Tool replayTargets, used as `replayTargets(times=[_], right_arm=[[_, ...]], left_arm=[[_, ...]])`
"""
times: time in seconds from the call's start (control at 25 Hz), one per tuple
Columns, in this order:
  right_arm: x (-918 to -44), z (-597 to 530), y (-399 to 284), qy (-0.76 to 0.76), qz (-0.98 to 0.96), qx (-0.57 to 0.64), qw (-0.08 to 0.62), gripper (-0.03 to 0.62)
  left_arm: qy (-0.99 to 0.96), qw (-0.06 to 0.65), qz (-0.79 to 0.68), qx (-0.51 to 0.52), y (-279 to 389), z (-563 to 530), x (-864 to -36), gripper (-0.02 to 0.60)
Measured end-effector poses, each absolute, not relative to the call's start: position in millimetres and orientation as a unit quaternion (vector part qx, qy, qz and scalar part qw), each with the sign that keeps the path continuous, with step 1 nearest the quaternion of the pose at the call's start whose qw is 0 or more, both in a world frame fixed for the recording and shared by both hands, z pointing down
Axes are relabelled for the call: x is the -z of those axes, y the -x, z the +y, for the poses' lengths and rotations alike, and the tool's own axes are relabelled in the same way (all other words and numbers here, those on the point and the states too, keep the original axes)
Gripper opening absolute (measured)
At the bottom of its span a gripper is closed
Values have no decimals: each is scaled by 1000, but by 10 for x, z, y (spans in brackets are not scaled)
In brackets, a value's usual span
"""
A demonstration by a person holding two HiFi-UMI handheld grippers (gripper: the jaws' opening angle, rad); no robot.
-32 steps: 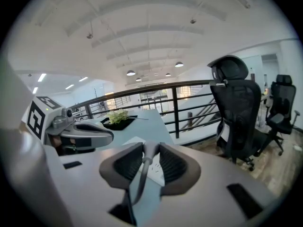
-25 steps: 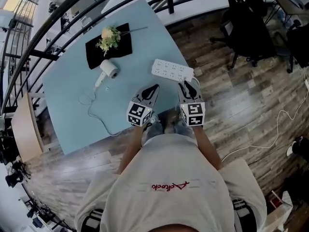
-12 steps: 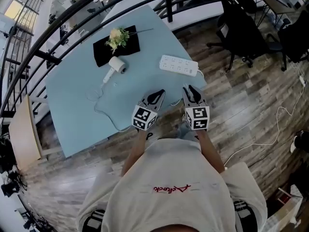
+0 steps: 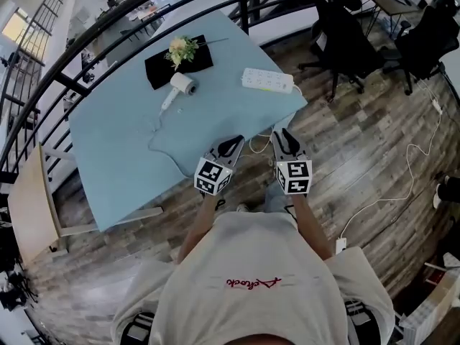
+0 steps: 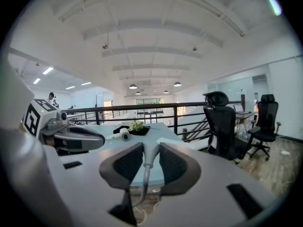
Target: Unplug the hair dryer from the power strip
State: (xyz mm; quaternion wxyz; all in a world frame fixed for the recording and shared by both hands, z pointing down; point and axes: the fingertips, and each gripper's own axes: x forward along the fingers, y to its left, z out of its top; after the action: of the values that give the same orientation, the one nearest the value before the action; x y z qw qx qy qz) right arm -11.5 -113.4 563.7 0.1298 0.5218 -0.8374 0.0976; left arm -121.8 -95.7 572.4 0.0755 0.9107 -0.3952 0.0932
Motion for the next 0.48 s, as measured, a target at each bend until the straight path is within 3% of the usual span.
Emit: replayTargets(times=[0.48], right_arm=[[-5491, 2, -100, -552, -821, -89, 116, 121]], left_arm=[[-925, 63, -364, -85, 1030, 28, -5630, 15]])
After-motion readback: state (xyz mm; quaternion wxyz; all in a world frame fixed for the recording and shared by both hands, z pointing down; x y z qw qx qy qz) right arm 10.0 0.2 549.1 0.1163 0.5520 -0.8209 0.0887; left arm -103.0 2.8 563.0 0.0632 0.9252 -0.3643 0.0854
